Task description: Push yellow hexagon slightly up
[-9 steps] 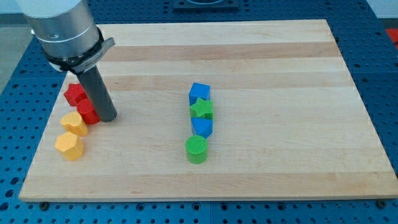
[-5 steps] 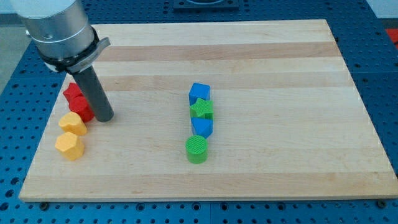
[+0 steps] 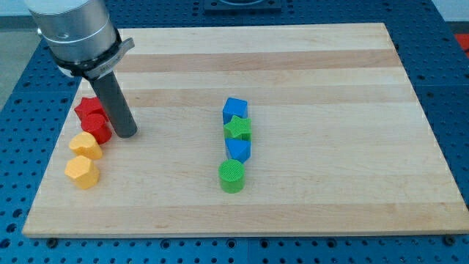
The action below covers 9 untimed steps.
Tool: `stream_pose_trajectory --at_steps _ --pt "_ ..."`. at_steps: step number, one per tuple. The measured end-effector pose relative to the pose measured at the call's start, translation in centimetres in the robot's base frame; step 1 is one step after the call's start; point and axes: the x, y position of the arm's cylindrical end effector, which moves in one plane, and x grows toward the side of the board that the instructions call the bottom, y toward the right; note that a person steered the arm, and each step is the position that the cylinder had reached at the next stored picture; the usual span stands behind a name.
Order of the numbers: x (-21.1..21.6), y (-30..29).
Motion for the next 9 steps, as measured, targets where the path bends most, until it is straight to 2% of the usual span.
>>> stream_pose_trajectory --at_steps 3,5,7,9 --pt "0.3 -0.1" --pt "5.9 2.1" --pt "11.6 1.7" --pt "9.8 -1.2"
